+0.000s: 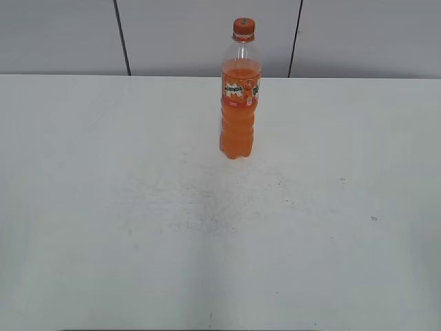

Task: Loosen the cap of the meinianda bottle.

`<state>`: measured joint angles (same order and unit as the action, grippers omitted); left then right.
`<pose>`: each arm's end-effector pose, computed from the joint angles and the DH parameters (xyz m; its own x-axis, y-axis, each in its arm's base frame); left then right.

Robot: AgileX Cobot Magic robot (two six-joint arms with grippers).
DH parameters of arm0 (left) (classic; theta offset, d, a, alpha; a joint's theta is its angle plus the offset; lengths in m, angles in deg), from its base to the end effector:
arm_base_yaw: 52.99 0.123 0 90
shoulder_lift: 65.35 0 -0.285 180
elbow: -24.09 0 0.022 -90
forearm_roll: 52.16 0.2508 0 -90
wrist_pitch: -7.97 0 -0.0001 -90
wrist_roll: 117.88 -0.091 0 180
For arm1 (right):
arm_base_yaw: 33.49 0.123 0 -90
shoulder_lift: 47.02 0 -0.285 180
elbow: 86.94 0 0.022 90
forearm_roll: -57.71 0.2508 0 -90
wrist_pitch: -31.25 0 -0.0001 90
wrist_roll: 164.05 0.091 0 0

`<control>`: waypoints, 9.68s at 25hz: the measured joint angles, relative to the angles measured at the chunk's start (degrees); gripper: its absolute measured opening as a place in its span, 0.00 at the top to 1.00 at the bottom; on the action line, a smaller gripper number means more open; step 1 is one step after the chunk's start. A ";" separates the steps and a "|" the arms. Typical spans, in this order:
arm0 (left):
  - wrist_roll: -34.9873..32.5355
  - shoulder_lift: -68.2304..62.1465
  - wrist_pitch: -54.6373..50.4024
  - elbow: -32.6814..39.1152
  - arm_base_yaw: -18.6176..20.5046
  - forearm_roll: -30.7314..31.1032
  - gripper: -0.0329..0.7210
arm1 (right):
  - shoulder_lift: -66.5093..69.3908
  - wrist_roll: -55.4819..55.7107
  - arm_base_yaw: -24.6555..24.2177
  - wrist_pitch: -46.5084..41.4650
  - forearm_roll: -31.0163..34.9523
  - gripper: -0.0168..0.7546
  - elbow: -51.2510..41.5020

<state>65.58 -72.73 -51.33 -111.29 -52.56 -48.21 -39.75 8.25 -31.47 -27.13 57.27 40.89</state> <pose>-0.0140 0.0053 0.2983 -0.3606 -0.0278 -0.9323 -0.0718 0.9974 -0.0020 0.0025 -0.0005 0.2630 -0.4579 -0.1542 -0.8755 -0.0935 0.9877 -0.1251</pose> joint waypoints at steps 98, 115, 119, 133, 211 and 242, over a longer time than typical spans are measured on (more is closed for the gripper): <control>52.27 -136.70 126.67 -58.32 -12.56 78.40 0.10 | 0.00 0.00 0.00 0.05 0.00 0.26 0.00; 55.91 -144.06 120.74 -69.30 -18.19 77.14 0.27 | 0.00 0.00 0.00 0.05 0.00 0.26 0.00; 55.96 -144.06 120.32 -69.30 -18.19 77.02 0.39 | 0.00 0.00 0.00 0.05 0.00 0.26 0.00; 55.13 -140.40 123.51 -63.87 -18.03 79.49 0.39 | 0.00 0.00 0.00 0.05 0.00 0.26 0.00; 26.94 -126.95 127.71 -27.03 -19.96 62.50 0.39 | 36.18 3.30 0.00 0.22 2.72 0.26 21.71; 26.94 -126.95 127.88 -27.03 -19.96 62.55 0.39 | 88.73 13.75 2.51 -11.29 8.23 0.33 66.03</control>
<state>92.53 -199.68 76.55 -138.31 -72.52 14.33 48.98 22.00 -28.96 -38.41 65.50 106.93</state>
